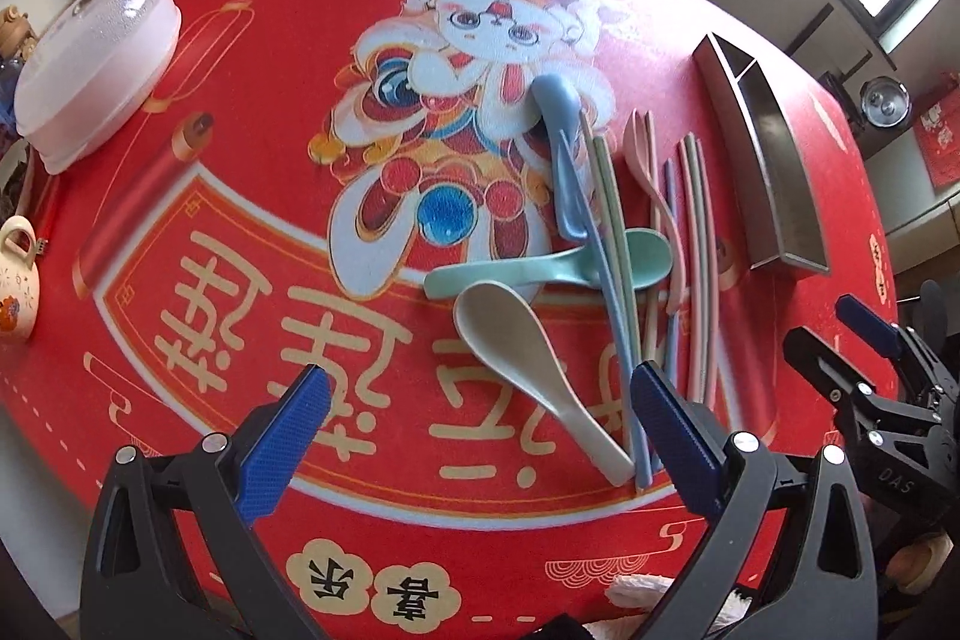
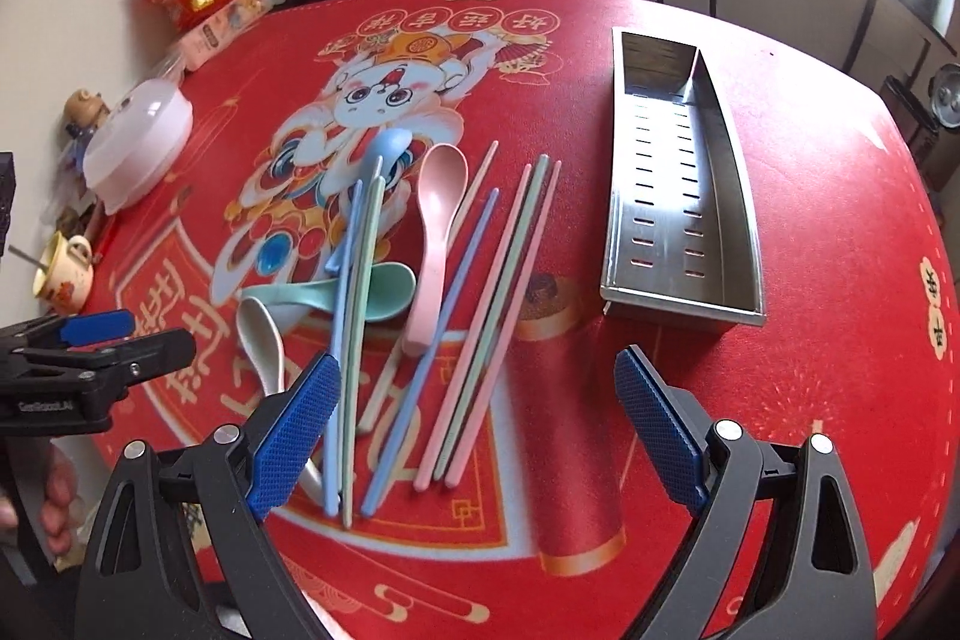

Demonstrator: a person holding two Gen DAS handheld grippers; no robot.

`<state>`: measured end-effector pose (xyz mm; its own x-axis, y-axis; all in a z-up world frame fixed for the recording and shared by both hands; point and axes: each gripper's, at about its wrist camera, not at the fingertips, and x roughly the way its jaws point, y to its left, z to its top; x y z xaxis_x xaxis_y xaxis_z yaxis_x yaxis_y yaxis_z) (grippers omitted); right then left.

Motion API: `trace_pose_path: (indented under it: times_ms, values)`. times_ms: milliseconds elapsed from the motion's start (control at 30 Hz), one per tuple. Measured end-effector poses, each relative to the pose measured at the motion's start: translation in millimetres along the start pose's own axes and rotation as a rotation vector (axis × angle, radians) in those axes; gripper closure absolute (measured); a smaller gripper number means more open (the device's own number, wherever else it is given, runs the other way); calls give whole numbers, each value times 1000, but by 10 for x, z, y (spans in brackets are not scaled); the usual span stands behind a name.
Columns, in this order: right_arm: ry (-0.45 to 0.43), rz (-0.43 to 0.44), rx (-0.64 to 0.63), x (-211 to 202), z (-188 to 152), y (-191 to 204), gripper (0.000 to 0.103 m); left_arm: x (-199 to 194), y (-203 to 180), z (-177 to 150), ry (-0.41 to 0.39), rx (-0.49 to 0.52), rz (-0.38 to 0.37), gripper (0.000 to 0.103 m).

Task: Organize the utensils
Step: 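Lower the left tool onto the beige spoon and close on its handle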

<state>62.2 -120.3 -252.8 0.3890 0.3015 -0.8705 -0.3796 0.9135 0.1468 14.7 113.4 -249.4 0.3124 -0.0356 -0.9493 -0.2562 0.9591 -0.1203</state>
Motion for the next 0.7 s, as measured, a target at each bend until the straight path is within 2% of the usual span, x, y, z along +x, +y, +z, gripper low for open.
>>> trace_pose_path:
  times_ms: [67,133,233,333,400,533,600,700]
  values:
    - [11,14,11,25,-36,-36,13,131,-2,-59,45,-8,1,5]
    - [18,24,32,34,-72,-87,13,209,24,-128,75,-42,-51,5]
    - [23,36,40,45,-131,-139,13,275,29,-234,100,-85,-88,5]
    - [40,85,42,66,-172,-176,13,313,43,-300,121,-146,-144,7]
    - [50,108,41,78,-194,-190,13,346,46,-334,136,-178,-189,21]
    - [60,114,42,85,-218,-211,13,402,31,-377,149,-231,-243,39]
    - [63,116,47,81,-231,-238,13,415,57,-382,138,-275,-298,50]
    - [60,122,56,57,-251,-286,13,457,62,-391,136,-311,-357,57]
